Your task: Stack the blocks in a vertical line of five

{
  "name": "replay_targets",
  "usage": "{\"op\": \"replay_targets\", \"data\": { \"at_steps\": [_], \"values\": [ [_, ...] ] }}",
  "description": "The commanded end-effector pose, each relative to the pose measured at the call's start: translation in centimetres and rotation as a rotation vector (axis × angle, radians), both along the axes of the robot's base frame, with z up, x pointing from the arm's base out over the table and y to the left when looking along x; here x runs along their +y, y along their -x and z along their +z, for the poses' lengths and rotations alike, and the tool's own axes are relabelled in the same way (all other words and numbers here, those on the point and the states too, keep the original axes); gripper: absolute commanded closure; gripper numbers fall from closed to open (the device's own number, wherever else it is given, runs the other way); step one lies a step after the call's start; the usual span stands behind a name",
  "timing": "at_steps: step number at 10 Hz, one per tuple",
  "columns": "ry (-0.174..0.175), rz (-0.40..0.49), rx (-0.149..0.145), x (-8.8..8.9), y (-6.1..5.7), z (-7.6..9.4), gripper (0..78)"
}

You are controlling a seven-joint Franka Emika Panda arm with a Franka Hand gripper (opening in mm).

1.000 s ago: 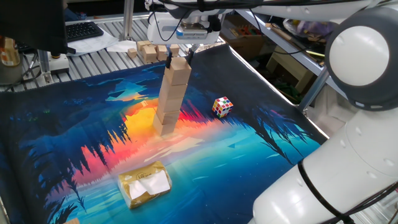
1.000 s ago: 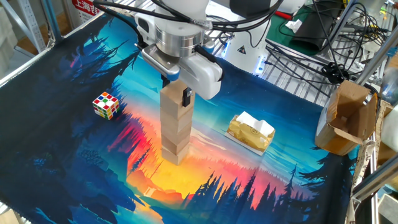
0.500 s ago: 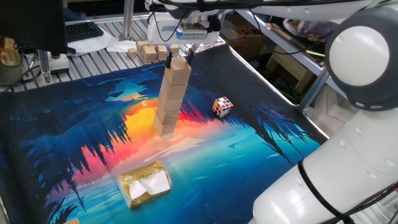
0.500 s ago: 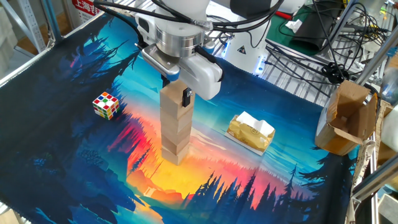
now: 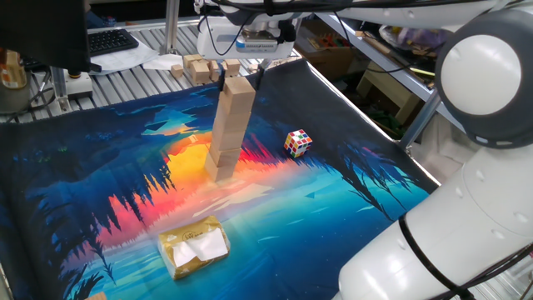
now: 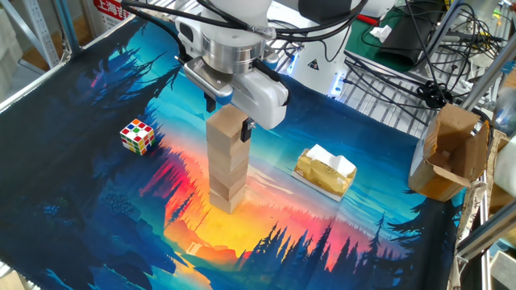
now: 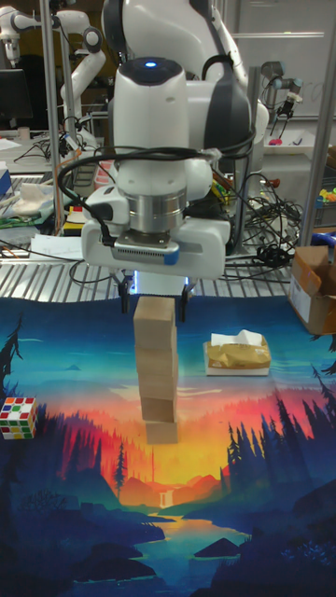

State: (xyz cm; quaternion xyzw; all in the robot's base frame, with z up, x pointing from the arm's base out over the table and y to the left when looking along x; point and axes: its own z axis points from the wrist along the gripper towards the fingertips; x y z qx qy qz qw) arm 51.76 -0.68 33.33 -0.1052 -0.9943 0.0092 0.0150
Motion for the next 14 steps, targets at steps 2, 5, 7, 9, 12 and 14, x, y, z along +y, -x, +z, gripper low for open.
{"op": "replay_targets", "data": {
  "at_steps": [2, 5, 7, 9, 12, 14],
  "values": [
    [0.001, 0.001, -0.004, 0.0, -0.1, 0.2, 0.1],
    [0.015, 0.028, 0.007, -0.6, -2.5, 2.0, 0.1],
    [0.015, 0.028, 0.006, -0.7, -3.0, 2.3, 0.1],
    [0.016, 0.025, 0.008, -0.5, -4.2, 2.4, 0.1],
    [0.015, 0.012, 0.009, 0.2, -6.2, 2.4, 0.1],
    [0.016, 0.009, 0.008, 0.6, -6.6, 2.1, 0.1]
  ]
}}
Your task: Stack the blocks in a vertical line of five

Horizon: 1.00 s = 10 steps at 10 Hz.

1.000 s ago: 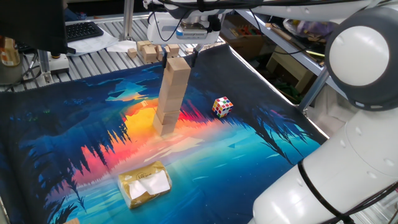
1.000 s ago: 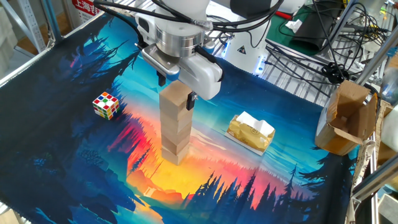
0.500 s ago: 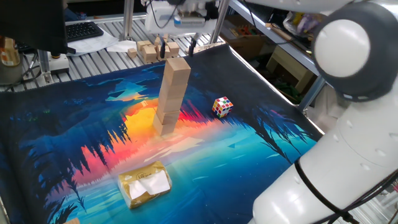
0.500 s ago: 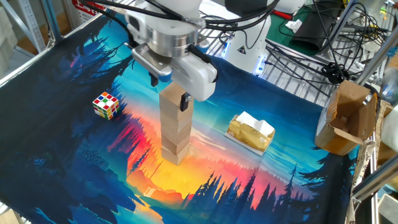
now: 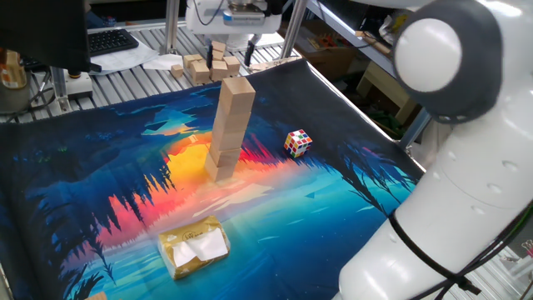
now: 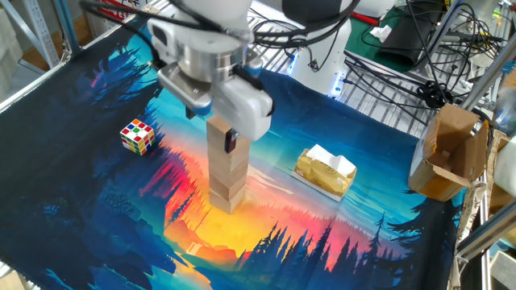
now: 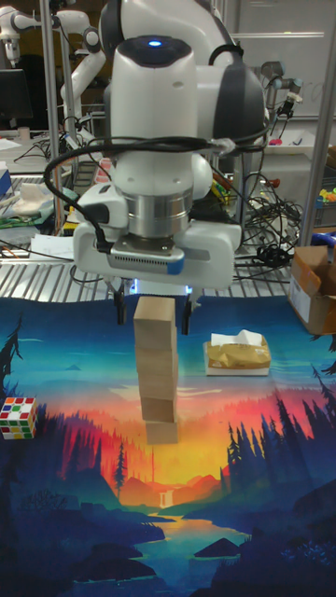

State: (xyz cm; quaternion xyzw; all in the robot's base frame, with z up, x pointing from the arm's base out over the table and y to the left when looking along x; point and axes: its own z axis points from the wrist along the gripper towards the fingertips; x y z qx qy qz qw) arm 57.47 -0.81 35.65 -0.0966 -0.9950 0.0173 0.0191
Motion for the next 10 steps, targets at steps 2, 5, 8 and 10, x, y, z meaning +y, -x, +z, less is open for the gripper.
{"op": "replay_targets", "data": {
  "at_steps": [2, 5, 8, 10],
  "values": [
    [0.0, -0.007, 0.0, 1.0, -1.2, -0.4, 0.1],
    [-0.001, 0.014, 0.001, 1.0, -2.1, -1.0, 0.1],
    [-0.002, 0.037, 0.006, 0.6, -2.7, -1.1, 0.1],
    [-0.001, 0.039, 0.011, 0.5, -3.1, -1.0, 0.1]
  ]
}}
